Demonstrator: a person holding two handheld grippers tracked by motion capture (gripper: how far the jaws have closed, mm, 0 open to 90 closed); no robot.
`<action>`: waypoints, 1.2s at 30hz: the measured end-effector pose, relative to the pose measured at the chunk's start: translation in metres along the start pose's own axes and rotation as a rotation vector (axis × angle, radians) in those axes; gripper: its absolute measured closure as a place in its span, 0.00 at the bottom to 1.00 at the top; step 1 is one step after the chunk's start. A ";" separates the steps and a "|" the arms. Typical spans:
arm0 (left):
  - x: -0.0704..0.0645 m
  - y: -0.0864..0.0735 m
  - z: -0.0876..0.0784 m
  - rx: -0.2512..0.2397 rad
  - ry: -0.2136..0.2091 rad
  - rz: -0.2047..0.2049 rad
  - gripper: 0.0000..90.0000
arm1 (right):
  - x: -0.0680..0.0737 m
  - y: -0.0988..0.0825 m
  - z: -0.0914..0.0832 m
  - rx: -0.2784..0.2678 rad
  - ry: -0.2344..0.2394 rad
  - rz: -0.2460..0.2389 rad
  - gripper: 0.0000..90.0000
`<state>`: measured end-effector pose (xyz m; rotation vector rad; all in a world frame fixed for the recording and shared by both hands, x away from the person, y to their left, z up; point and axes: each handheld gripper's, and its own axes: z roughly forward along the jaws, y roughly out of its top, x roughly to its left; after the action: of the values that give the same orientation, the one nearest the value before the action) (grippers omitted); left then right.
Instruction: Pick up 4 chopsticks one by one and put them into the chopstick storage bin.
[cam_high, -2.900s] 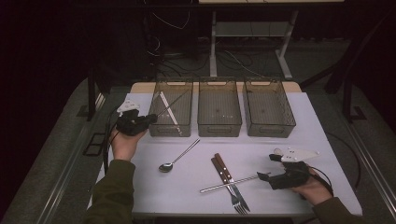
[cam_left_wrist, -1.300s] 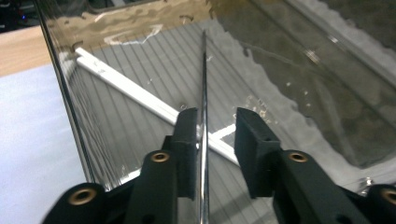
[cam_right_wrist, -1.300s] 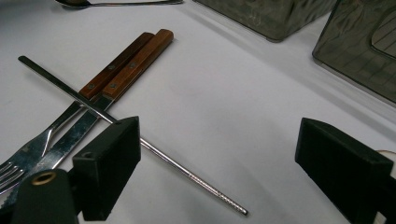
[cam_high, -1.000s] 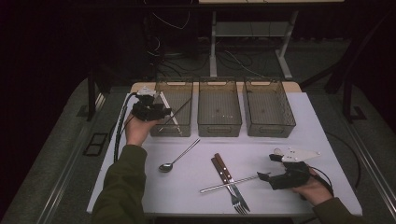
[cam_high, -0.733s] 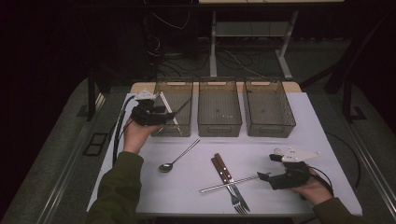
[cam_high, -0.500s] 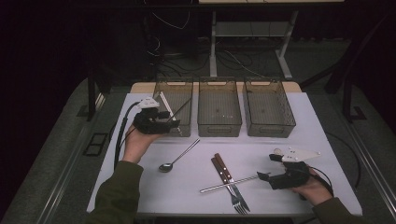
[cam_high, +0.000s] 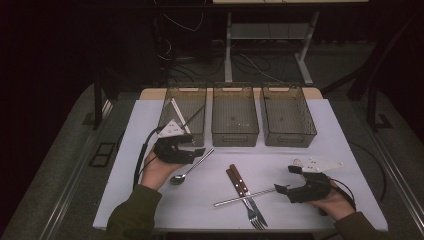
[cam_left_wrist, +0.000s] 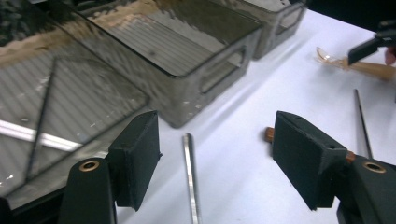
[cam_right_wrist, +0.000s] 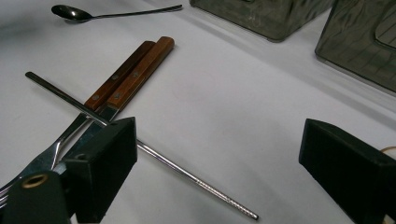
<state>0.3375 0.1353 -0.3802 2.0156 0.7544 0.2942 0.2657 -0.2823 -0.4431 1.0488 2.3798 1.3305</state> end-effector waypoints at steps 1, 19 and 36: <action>-0.003 -0.002 0.002 0.000 -0.011 0.000 0.33 | 0.000 0.000 0.000 0.002 -0.002 0.003 0.12; -0.051 -0.024 0.026 0.054 -0.155 0.037 0.30 | -0.004 0.001 -0.001 0.026 -0.005 0.047 0.11; -0.082 -0.034 0.048 0.111 -0.281 0.081 0.54 | -0.004 0.000 -0.003 0.017 -0.016 0.044 0.11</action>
<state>0.2832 0.0644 -0.4267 2.1383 0.5234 0.0136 0.2675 -0.2868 -0.4419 1.1189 2.3733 1.3133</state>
